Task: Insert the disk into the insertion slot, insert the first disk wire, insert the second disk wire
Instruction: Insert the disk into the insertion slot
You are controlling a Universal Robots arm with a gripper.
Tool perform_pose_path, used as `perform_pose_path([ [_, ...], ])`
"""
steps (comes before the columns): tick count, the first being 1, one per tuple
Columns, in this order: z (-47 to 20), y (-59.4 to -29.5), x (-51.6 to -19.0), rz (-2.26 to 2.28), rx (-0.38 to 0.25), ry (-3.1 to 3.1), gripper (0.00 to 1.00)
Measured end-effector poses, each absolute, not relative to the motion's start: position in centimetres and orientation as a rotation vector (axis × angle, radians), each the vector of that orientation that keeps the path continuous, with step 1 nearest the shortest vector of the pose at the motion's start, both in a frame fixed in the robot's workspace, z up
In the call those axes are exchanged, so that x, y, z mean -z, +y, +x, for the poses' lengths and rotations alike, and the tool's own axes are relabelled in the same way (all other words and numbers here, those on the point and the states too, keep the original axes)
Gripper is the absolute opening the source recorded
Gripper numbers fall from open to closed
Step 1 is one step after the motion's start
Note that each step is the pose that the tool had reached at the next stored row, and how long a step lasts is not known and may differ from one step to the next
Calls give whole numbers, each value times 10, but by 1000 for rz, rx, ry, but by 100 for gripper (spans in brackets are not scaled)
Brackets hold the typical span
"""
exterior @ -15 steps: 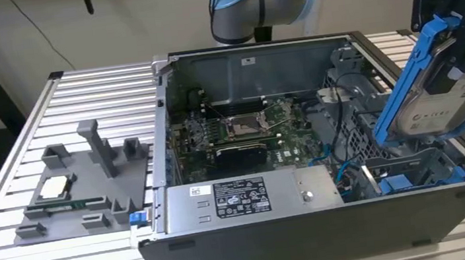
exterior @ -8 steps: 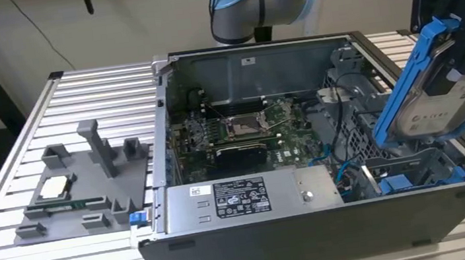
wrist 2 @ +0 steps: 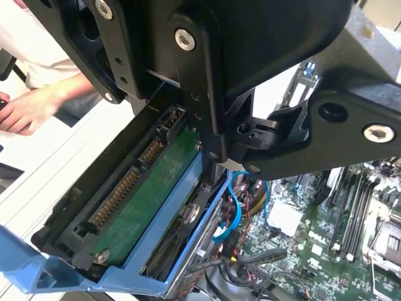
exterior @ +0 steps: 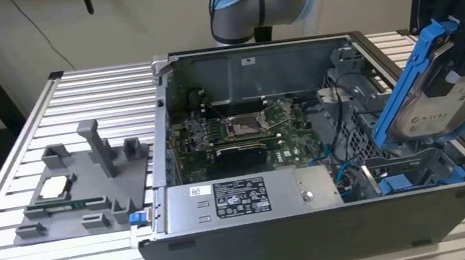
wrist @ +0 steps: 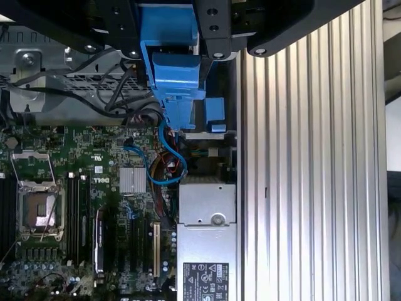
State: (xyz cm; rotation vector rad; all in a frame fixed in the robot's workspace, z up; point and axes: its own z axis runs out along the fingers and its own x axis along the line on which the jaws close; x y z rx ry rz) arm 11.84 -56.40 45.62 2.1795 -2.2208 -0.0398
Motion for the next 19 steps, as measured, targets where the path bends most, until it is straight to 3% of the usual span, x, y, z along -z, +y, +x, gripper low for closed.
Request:
perform_pose_path([
  [19, 122, -565, -427, 2180, 40, -2221, 33],
])
